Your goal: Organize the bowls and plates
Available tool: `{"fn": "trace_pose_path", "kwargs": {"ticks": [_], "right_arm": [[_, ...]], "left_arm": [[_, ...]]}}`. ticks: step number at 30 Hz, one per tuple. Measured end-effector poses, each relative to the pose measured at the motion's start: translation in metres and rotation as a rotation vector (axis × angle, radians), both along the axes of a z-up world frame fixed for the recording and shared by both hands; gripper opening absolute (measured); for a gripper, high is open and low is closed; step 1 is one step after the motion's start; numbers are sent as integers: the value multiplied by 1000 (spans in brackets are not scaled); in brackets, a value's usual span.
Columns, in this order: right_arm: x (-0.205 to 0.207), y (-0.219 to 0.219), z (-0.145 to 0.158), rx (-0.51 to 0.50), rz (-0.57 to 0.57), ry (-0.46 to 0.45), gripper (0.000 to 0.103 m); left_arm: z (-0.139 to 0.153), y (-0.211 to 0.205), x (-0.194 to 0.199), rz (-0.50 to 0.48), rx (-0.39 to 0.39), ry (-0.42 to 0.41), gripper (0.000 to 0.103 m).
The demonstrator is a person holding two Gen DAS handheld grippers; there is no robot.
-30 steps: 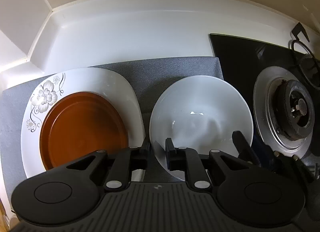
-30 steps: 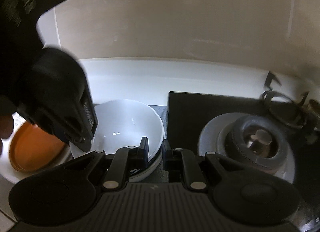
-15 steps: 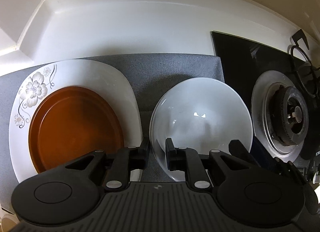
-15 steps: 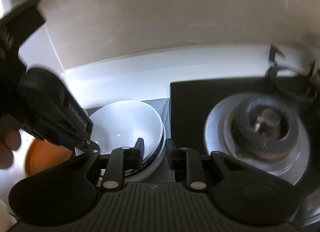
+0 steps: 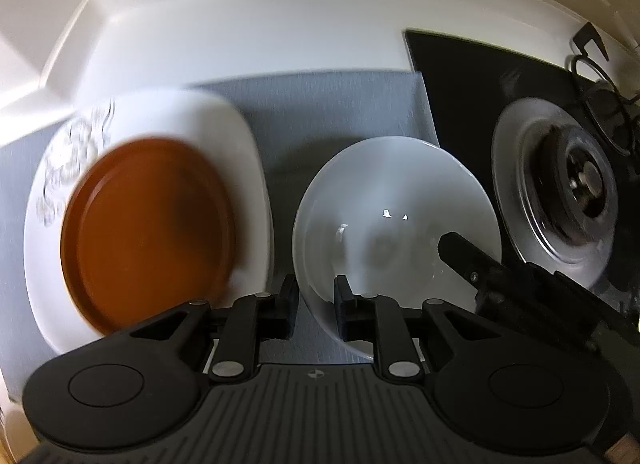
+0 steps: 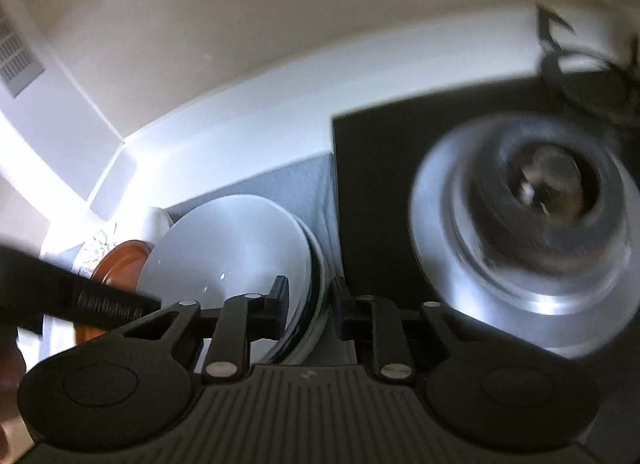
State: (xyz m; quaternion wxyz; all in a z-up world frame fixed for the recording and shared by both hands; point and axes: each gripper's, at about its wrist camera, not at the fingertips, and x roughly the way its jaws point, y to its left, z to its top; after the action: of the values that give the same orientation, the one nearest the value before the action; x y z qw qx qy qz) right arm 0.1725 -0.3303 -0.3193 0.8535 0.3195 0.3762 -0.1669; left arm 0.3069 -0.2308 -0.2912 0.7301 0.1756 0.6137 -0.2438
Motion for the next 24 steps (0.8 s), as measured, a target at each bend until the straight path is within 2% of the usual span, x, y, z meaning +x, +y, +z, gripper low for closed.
{"fn": "trace_pose_path", "kwargs": {"ticks": [3, 6, 8, 10, 11, 13, 16, 24], "right_arm": [[-7, -5, -1, 72, -10, -7, 25], [-1, -5, -3, 58, 2, 9, 35], [7, -5, -9, 91, 32, 22, 43], [9, -4, -14, 88, 35, 37, 42], [9, -5, -15, 98, 36, 31, 35], [6, -6, -13, 95, 35, 33, 28], [-2, -6, -5, 100, 34, 40, 25], [-27, -5, 17, 124, 8, 20, 26]], "left_arm": [[-5, 8, -8, 3, -15, 0, 23], [-6, 5, -10, -3, -10, -4, 25], [-8, 1, -9, -4, 0, -6, 26], [-12, -3, -10, -18, 18, -25, 26], [-13, -3, -11, -24, 21, -34, 26], [-12, -2, -15, -28, 22, -50, 27], [-8, 1, -16, -15, 9, -34, 27], [17, 16, -32, 5, -44, -8, 25]]}}
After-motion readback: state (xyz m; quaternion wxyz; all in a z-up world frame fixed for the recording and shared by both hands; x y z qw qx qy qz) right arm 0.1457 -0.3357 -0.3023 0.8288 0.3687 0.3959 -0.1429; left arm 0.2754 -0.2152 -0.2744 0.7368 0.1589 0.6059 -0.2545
